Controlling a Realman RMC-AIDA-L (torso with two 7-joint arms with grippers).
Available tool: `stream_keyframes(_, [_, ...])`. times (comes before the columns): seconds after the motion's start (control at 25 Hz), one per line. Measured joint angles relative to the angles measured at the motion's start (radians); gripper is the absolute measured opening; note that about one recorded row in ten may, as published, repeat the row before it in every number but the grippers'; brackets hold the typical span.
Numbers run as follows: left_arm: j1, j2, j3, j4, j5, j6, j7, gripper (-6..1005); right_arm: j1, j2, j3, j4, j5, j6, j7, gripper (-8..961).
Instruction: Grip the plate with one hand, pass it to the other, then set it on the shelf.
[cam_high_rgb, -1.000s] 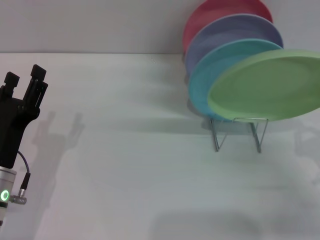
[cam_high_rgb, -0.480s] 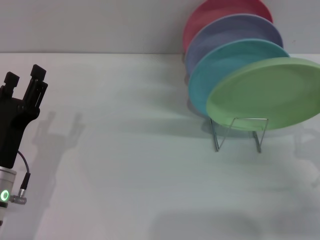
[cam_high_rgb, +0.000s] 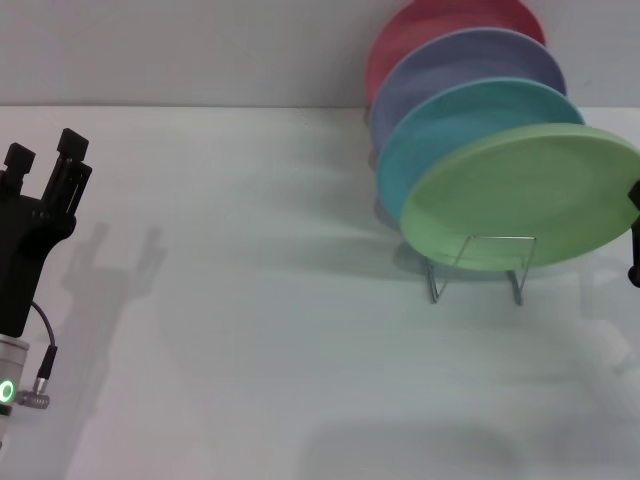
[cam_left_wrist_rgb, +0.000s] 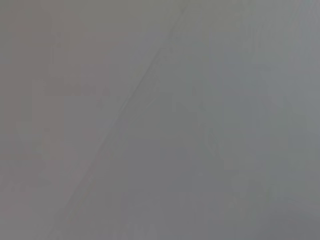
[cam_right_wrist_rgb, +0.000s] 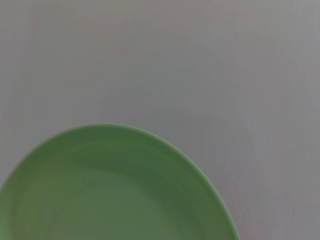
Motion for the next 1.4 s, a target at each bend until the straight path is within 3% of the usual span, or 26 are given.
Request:
stream_keyframes(0.72, [0.001, 0.007, -0.002, -0.003, 0.000, 0.009, -0.006, 803, 0.009, 0.000, 0.000, 0.024, -0.008, 0.054, -0.004, 95])
stream_keyframes(0.92, [-0.002, 0.009, -0.002, -0.003, 0.000, 0.009, -0.006, 802, -0.011, -0.001, 0.000, 0.031, -0.008, -0.040, -0.005, 203])
stream_keyframes(1.12, [-0.004, 0.011, -0.002, -0.003, 0.000, 0.017, -0.004, 804, -0.071, -0.001, 0.032, 0.037, 0.006, -0.227, -0.005, 321])
stream_keyframes(1.28, [-0.004, 0.011, -0.002, -0.026, 0.004, 0.047, 0.011, 806, -0.129, -0.001, 0.190, 0.061, 0.099, -0.375, 0.014, 376])
stream_keyframes(1.4, [-0.010, 0.006, -0.002, -0.063, 0.007, 0.078, 0.051, 807, -0.132, -0.003, 0.243, 0.059, 0.152, -0.377, 0.053, 392])
